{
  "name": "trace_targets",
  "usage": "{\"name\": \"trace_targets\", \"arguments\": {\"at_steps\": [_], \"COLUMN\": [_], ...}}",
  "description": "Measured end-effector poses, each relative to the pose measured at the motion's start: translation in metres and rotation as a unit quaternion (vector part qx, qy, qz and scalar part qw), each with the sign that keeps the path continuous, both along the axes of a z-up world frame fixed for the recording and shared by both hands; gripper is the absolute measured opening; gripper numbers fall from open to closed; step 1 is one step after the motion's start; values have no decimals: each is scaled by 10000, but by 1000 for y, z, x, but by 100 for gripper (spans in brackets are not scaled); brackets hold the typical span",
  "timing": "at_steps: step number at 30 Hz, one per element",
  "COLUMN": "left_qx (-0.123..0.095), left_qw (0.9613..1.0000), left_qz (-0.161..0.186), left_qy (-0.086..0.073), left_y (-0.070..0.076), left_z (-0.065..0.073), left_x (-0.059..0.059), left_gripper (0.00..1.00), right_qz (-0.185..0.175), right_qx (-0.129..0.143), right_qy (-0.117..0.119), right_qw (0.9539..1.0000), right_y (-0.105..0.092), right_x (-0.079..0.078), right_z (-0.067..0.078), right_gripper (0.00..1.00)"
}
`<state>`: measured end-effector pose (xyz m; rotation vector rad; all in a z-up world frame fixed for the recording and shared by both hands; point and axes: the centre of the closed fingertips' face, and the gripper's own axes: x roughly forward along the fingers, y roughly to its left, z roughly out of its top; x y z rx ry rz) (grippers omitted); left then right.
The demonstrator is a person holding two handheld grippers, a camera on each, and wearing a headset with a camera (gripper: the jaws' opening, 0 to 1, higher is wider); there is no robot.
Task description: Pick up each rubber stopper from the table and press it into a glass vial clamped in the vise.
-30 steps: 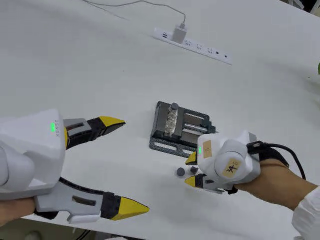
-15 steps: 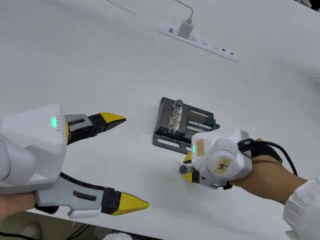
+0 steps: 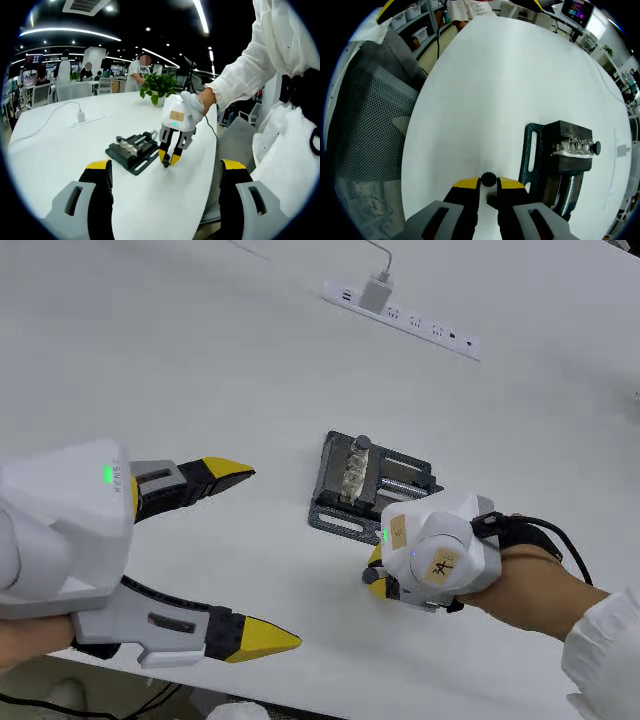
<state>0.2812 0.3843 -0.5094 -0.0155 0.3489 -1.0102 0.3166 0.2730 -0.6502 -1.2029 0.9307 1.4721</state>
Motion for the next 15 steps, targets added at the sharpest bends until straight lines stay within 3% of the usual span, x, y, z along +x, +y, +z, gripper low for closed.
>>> {"name": "trace_targets", "arguments": {"at_steps": [15], "left_qx": [-16], "left_qw": [10000], "left_qz": [1], "left_qy": [15], "left_y": [-1], "left_z": [-1], "left_x": [2], "left_gripper": [86], "right_qz": [-8], "right_qx": [4], "right_qy": [21], "right_qw": [10000], "right_y": [0], "right_x": [0], "right_z": [-1], "right_gripper": [9]}}
